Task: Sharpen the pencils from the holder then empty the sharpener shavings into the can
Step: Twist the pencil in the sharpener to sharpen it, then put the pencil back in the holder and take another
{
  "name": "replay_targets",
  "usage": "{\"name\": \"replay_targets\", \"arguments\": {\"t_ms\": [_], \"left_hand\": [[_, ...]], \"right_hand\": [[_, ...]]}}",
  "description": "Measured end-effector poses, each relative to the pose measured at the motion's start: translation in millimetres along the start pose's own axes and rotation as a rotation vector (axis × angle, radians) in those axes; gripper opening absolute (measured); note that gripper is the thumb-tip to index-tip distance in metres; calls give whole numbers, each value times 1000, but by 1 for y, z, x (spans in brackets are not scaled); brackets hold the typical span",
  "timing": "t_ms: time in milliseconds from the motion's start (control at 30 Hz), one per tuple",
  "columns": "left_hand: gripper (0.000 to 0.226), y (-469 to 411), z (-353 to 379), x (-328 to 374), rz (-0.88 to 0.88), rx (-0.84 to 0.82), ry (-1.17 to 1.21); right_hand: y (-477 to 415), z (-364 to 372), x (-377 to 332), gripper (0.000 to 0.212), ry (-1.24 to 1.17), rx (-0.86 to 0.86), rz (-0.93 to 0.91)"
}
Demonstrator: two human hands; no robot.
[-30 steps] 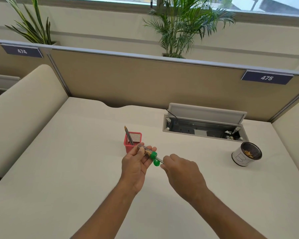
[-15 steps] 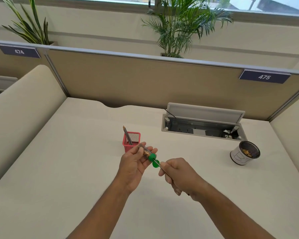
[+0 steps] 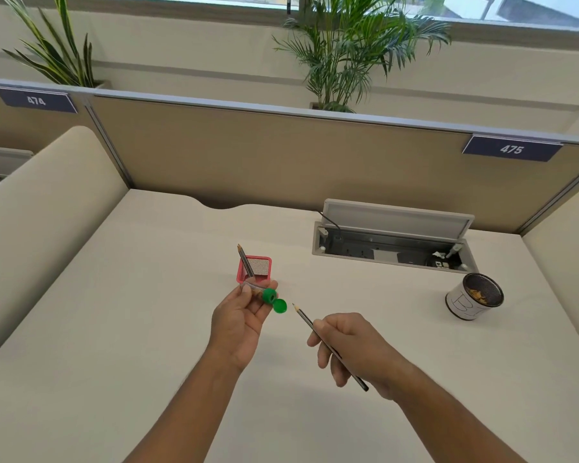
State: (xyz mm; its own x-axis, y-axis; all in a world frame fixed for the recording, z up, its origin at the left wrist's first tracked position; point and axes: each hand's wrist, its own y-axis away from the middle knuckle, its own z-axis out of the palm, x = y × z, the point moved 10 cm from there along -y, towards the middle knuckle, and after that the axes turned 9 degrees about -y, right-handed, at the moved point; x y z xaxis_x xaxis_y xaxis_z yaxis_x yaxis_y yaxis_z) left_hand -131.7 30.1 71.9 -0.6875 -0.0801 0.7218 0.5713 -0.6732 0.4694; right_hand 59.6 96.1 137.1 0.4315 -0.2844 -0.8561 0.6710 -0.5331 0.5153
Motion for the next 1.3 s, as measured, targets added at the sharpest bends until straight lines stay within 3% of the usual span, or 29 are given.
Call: {"name": "replay_targets", "arguments": {"t_ms": [300,500,767,967,1200,1300], "left_hand": [[25,4,-21,6,-8,102,130],[19,2,-39,9,-26,162,191],[20,-14,-59,8,-44,204,233],[22,-16,-64,5,-60,221,233],[23,-19,-70,1,-78,246,255],[24,-20,-71,1,-80,245,270]], "right_hand": [[-22,3,-21,18,-16,56,-111],[-65,3,-67,6,83,220,-261],[-130,22,-120,9,246,384,-479],[-173,39,-127,12,425,445,-520],[-207,64,-104,27,904,470,-468],[-220,71,-91,28,1002,465,-420]]}}
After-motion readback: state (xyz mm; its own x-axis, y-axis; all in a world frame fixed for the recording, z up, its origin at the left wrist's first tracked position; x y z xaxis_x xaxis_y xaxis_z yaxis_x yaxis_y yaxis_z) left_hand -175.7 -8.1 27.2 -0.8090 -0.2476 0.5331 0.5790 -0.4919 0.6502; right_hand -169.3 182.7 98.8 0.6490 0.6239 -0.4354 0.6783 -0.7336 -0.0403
